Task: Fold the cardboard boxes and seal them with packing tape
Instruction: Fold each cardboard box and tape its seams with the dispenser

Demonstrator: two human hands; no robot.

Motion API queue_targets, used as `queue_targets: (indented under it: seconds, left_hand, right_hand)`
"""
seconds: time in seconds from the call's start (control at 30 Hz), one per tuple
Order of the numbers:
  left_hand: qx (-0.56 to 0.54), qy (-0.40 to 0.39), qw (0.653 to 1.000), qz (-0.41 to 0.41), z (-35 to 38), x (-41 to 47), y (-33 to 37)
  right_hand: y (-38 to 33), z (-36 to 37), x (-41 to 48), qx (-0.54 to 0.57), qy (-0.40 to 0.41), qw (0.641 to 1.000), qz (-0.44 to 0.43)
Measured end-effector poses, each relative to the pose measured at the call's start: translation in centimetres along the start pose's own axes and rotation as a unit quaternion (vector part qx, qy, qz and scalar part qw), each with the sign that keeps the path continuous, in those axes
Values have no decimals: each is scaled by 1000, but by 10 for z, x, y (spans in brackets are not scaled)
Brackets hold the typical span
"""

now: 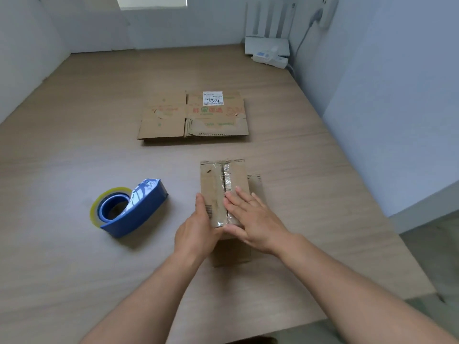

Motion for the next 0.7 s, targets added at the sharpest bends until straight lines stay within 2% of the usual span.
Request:
queue_targets:
  seconds: [0.07,0.2,0.23,0.3,0.37,0.43,0.5,0.57,0.63,0.7]
  left_hand:
    - [3,-16,1000,16,-2,1,1]
    - [-104,-144,982,61,-20,3,-16]
    - [-116,-136,981,72,-32,3,-25]
    - [-128,-31,988,76,-61,7,-46]
    - [-96,111,989,31,-88,12,-69]
    - [-12,182,982,-44,-103,20,-90]
    - [30,162,981,-103,-104,27,-107]
    - [55,97,984,-142,-94,30,-118]
    - [98,58,981,-155,-85,34,-123]
    - [109,57,978,-166,-83,39,-127]
  right_hand:
    - [0,-3,-11,6,42,999,-25]
    - [-5,-13,-20,1,142,988,-68]
    - [-6,-13,-21,-8,159,985,-73]
    - [-9,-14,-21,-21,182,979,-88]
    - [-10,-15,-20,-29,192,976,-102]
    - [-10,-17,-18,-47,195,973,-113]
    - [-9,-18,-16,-66,190,972,-123]
    - [-10,-20,-13,-74,175,974,-120]
    - [-10,-23,-12,-78,160,978,-105]
    - [-9,-25,-12,-79,135,984,-82]
Point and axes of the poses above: each hand's wrist, its own x-axis towards the middle knuckle, its own z-axis out of the palm, y = z × x, the point moved 4 cm from there along x, towards the middle knuckle
